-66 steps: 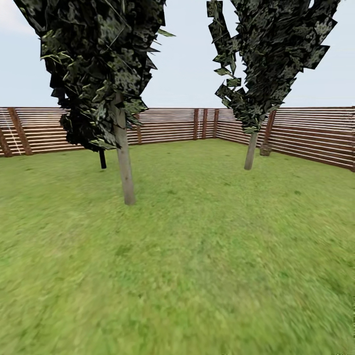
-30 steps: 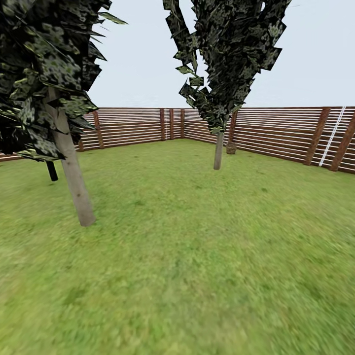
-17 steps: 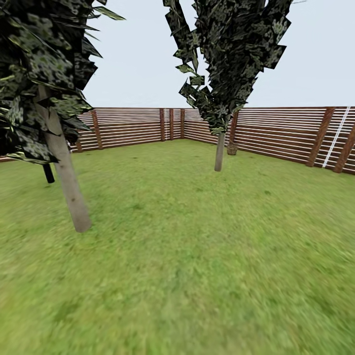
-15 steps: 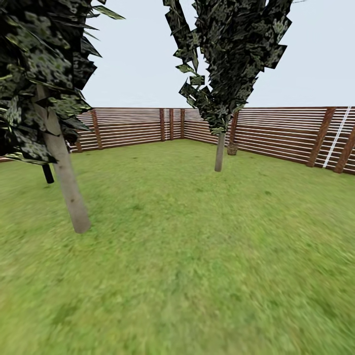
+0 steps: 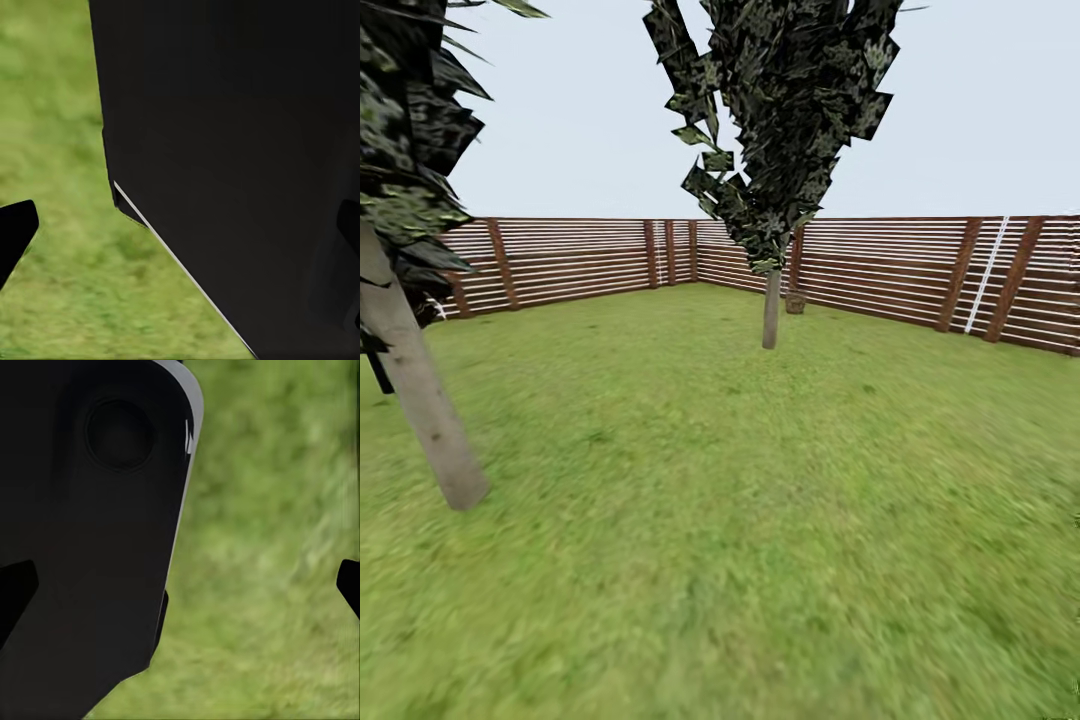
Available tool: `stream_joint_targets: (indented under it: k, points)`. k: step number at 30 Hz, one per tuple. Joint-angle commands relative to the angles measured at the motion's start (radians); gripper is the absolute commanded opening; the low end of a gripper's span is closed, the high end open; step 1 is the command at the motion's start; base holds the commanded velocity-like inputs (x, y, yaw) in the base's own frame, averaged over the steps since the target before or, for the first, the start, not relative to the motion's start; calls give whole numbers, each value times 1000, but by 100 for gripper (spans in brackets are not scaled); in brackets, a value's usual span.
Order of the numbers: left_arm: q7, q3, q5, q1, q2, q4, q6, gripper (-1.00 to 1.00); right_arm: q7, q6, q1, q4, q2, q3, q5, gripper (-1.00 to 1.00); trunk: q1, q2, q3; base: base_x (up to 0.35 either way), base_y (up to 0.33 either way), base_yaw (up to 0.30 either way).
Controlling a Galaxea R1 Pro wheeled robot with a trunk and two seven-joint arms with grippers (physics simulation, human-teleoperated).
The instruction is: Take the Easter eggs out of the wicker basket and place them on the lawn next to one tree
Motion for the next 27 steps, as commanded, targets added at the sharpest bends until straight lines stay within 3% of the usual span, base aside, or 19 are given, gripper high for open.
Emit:
stream_joint_targets:
  k: [1,27]
  points:
    - [-1,0,0,1,0,-3,1,100,-3,0,0,-1,0,3,6,100,1,0,-1,326,0,-279]
    - [-1,0,0,1,0,-3,1,100,-3,0,0,-1,0,1,6,100,1,0,-1,326,0,-254]
